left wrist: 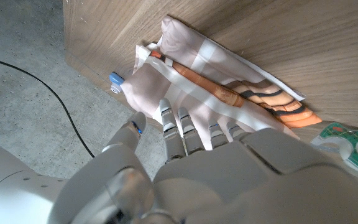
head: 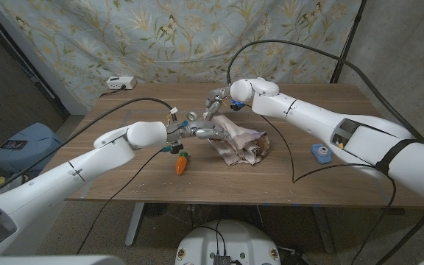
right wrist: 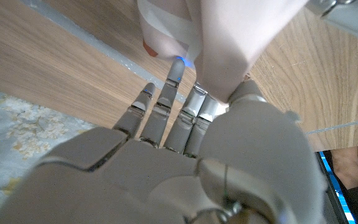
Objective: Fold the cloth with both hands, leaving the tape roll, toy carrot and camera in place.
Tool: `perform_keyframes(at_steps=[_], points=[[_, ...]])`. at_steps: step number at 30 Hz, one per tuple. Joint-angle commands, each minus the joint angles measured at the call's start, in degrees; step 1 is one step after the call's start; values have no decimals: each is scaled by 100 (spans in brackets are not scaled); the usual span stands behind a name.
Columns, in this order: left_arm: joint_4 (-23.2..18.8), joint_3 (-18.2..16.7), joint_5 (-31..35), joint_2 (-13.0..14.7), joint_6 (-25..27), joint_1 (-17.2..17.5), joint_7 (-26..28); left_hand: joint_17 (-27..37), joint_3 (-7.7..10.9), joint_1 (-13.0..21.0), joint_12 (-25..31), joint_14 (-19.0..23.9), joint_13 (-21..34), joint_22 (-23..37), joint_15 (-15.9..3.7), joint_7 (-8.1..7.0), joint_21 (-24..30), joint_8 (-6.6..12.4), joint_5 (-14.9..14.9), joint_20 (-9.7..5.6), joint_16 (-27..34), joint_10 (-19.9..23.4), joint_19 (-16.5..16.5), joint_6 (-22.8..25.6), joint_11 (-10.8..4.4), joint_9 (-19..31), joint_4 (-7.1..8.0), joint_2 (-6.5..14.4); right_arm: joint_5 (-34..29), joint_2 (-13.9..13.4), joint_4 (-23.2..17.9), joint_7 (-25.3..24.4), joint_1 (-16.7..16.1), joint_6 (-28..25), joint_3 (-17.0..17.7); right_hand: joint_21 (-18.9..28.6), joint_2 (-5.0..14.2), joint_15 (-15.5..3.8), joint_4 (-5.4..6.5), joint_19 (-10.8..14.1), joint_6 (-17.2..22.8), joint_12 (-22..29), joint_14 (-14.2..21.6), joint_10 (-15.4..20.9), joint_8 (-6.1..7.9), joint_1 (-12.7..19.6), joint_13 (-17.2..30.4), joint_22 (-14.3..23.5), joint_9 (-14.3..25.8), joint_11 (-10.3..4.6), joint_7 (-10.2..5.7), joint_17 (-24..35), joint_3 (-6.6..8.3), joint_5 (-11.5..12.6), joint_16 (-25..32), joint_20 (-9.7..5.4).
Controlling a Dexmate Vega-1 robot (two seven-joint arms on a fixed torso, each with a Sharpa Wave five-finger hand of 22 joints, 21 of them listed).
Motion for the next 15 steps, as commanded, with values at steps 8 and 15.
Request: perform_keyframes(at_steps=[8, 15], points=[[-739, -418, -378, 610, 352, 520, 260, 6, 43, 29, -25, 0, 20, -7, 66, 15, 23, -42, -25, 5, -7, -92, -174, -91, -25, 15, -22, 48, 248, 20, 62, 245, 169, -149, -129, -6, -23, -451, 33, -81, -167, -91, -112, -198, -121, -106, -47, 10, -17, 90, 37, -9, -28, 6, -100, 53], [-910, -537, -490, 749, 402, 666, 355, 6, 42, 32, -29, -10, 20, -7, 70, 9, 17, -45, -28, 17, -11, -116, -187, -118, -36, 15, -26, 46, 376, 78, 216, 271, 218, -90, -120, 0, -27, -395, 31, -106, -248, -145, -238, -282, -178, -145, -101, 10, -29, 119, 73, -17, -43, 8, -175, 74]])
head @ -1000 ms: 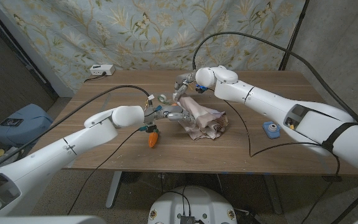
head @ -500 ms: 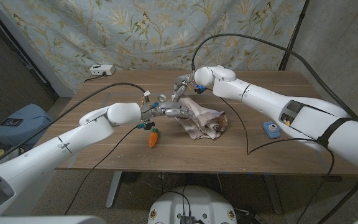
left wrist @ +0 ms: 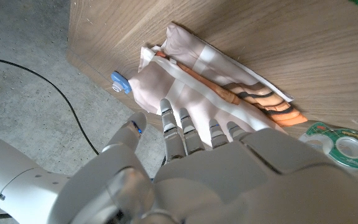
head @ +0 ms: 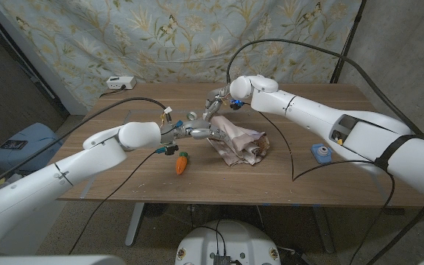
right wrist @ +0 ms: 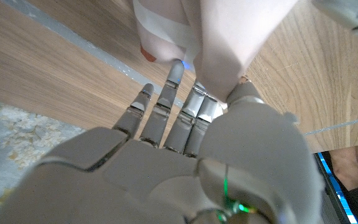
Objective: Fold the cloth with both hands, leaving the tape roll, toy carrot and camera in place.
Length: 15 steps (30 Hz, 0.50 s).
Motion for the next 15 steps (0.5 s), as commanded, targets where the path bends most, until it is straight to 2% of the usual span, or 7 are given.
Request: perform_keyframes(at_steps=[1, 8, 12, 15], points=[[-391, -247, -208, 317, 148, 321, 188, 6, 18, 32, -8, 8, 20, 20, 58, 13, 17, -8, -28, 19, -11, -16, -188, -20, 10, 15, -2, 46, 185, 70, 180, 78, 92, 9, -27, -1, -3, -416, 14, -39, -80, -85, -69, -109, -59, -68, -35, 10, -9, 31, 30, -9, -24, 9, -59, -2], [-459, -243, -170, 354, 187, 339, 217, 6, 21, 37, -5, 5, 20, 20, 56, 15, 15, -2, -28, 21, -12, -21, -192, -21, 14, 15, -4, 52, 355, 162, 300, 200, 146, 120, -42, 9, -5, -328, 6, -50, -311, -165, -133, -207, -209, -104, -122, 10, -44, 68, 47, -78, -26, 15, -153, 17], [-470, -217, -130, 346, 204, 335, 229, 6, 23, 40, -3, 4, 20, 20, 60, 15, 15, 0, -28, 19, -13, -21, -193, -25, 13, 15, -5, 55, 453, 166, 246, 370, 191, 132, -49, 4, -34, -260, 25, -99, -523, -261, -252, -346, -352, -197, -204, 10, -75, 179, 115, -157, -60, 14, -268, 71], [-485, -213, -116, 346, 222, 351, 257, 6, 24, 42, -5, 3, 21, 19, 56, 11, 14, 3, -28, 18, -12, -30, -193, -25, 14, 15, -6, 57, 516, 140, 156, 439, 189, 109, -36, -2, -46, -155, 83, -144, -623, -327, -307, -455, -432, -338, -255, 10, -90, 252, 182, -190, -115, 9, -318, 119]])
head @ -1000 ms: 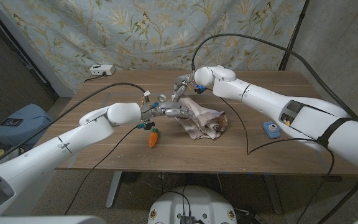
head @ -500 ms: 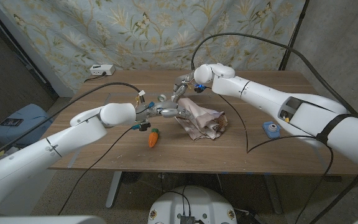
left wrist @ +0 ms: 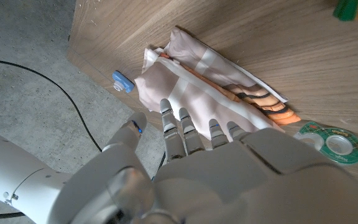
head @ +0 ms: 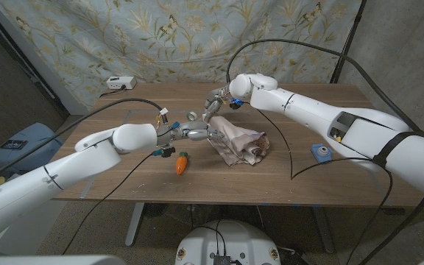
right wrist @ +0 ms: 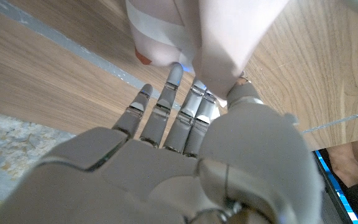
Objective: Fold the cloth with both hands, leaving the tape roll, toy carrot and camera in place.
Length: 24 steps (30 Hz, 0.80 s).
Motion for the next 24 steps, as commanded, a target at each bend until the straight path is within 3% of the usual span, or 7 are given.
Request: perform_keyframes(at_steps=[1, 9, 24], points=[[-128, -16, 22, 63, 81, 89, 88, 6, 25, 19, -5, 4, 21, 19, 58, 15, 14, 2, -28, 19, -12, -32, -193, -30, 13, 15, -7, 34, 260, 25, -77, 286, 73, 35, -3, -2, -9, -171, 54, -69, -148, -74, -75, -144, -95, -144, -50, 10, -15, 100, 74, -30, -53, 8, -58, 41], [-187, -10, 78, 71, 129, 96, 127, 6, 28, 24, -2, -2, 21, 18, 60, 13, 13, 8, -29, 18, -13, -39, -194, -30, 23, 16, -9, 38, 456, 16, -133, 478, 105, 66, 30, 1, -18, -32, 133, -125, -398, -197, -186, -354, -286, -367, -149, 11, -37, 230, 239, -101, -141, 18, -157, 84], [-143, 15, 166, -44, 27, 43, 210, 6, 37, 39, 3, 8, 22, 18, 67, 21, 17, 18, -26, 22, -9, -52, -183, -26, 29, 16, -12, 50, 766, -73, -335, 733, 165, 2, 116, -21, 6, 182, 118, -293, -535, -306, -365, -521, -445, -423, -252, 7, -48, 379, 323, -183, -169, 47, -274, 247]])
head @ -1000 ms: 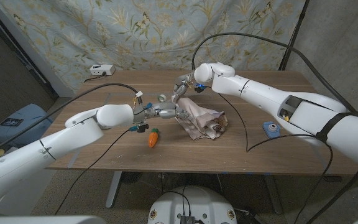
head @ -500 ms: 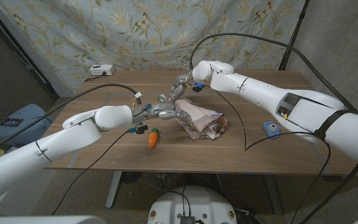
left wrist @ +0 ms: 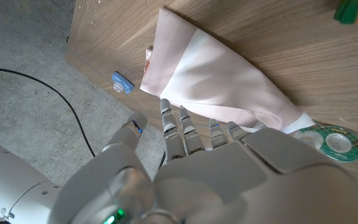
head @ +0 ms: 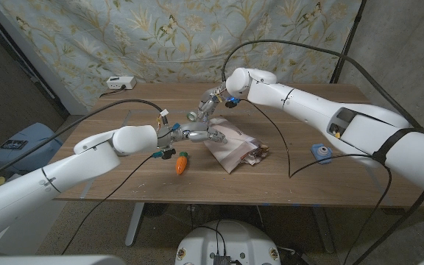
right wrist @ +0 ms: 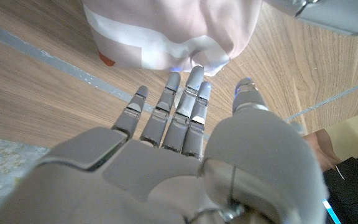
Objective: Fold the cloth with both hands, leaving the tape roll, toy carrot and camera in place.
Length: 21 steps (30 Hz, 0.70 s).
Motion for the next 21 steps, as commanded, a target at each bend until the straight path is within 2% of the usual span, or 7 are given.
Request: perform_keyframes(at_steps=[1, 10, 21], points=[[27, 40, 104, -95, -80, -53, 80, 6, 38, 18, 2, 7, 6, 17, 65, 21, 19, 17, -26, 21, -9, -25, -179, -28, -2, 16, -13, 28, 226, -81, -148, 196, 52, -42, 62, 3, 20, 67, 13, -61, -47, -28, -37, -61, -42, -48, -11, 7, 3, 15, 18, -14, -5, 43, -18, 15], [137, 127, 247, -217, -212, -161, 61, 6, 45, 31, -30, 12, 6, 16, 56, -8, 20, 5, -23, 25, -8, -128, -172, -75, 5, 16, -19, 31, 276, -134, -192, 225, 87, -76, 71, 12, 38, 141, -4, -101, -131, -100, -114, -181, -134, -68, -65, 6, 2, 81, 81, -50, -22, 50, -54, 48], [323, 337, 605, -280, -557, -320, -176, 6, 43, 41, -35, 32, 5, 15, 42, -59, 26, -9, -25, 17, -3, -189, -154, -149, -23, 16, -27, 21, 315, -235, -292, 63, 5, -183, 150, 19, 75, 191, -32, -148, -364, -264, -212, -476, -320, -82, -147, 6, -13, 181, 161, -91, -37, 62, -83, 63]])
